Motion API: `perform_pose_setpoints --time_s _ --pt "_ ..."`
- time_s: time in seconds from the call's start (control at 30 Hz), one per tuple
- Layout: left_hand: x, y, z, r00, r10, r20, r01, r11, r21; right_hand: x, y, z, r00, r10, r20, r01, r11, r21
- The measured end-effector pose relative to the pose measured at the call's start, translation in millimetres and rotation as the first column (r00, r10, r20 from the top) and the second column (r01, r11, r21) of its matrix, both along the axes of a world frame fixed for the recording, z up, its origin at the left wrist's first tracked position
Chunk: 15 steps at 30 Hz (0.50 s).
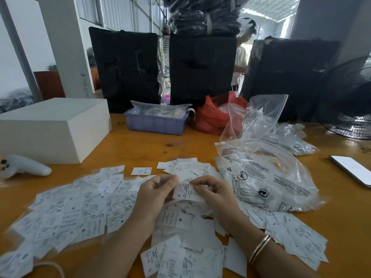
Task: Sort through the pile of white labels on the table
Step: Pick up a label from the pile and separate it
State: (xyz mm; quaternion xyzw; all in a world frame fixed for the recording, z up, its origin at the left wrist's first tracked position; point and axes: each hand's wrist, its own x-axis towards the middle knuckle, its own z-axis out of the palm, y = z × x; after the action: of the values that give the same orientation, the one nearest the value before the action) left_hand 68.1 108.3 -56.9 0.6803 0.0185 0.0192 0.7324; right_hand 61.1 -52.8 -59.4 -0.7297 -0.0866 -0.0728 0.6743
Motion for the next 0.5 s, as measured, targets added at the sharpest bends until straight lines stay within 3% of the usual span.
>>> perform_pose_setpoints --time_s 0.2,0.3,0.5 --pt "-5.7 -3.6 3.4 0.986 -0.102 0.133 0.079 0.983 0.167 -0.5 2.4 0.2 0.998 -0.043 0.037 0.044 0.999 -0.014" --pt "-4.2 -3.0 2.1 0.989 -0.102 0.105 0.089 0.989 0.121 2.0 -1.2 -0.7 0.996 -0.087 0.027 0.085 0.995 0.052" --pt "-1.3 -2.4 0.3 0.998 -0.057 0.022 0.058 0.998 -0.036 1.1 -4.0 -1.9 1.0 -0.014 0.016 0.011 0.985 0.17"
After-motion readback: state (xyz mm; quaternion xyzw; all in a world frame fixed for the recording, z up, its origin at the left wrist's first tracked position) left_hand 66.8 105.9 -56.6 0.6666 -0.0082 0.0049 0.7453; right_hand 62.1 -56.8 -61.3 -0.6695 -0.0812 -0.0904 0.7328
